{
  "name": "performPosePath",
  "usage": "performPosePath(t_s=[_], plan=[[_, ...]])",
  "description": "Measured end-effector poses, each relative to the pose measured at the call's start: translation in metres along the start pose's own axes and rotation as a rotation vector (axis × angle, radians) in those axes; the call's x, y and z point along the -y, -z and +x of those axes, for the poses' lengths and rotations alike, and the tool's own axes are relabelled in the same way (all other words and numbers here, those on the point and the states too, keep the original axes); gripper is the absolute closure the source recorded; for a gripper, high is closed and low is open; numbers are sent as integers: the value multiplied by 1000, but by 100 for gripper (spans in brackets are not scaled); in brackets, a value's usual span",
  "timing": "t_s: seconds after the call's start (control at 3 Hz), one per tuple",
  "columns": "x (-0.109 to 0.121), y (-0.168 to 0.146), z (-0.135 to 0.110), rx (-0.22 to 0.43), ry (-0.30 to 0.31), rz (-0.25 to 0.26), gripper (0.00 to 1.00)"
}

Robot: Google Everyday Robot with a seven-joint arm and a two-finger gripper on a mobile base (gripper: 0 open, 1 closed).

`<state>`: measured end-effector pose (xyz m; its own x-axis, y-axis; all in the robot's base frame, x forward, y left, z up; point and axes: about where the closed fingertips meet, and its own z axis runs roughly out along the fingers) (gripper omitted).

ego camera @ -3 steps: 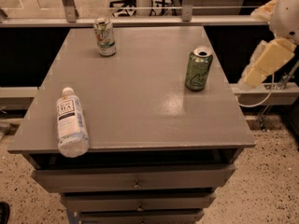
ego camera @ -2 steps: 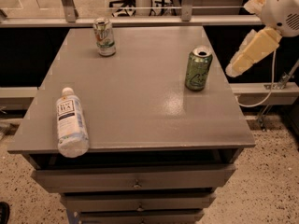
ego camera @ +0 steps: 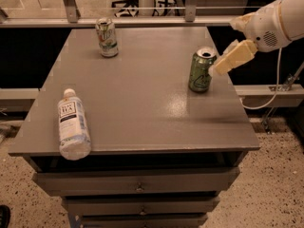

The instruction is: Move green can near 7up can

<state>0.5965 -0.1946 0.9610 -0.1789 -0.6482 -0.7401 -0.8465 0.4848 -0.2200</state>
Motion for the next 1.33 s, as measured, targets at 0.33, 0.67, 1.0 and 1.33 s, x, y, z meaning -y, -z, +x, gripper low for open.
performPosePath(t_s=[0.33,0.67,1.0,1.33], plan=[[16,-37,16,125,-86,-26,0],[22,-50,22,169,-119,-32,0],[21,-67,24,206,-149,-54,18],[11,-81,18,228,-156,-89,42]])
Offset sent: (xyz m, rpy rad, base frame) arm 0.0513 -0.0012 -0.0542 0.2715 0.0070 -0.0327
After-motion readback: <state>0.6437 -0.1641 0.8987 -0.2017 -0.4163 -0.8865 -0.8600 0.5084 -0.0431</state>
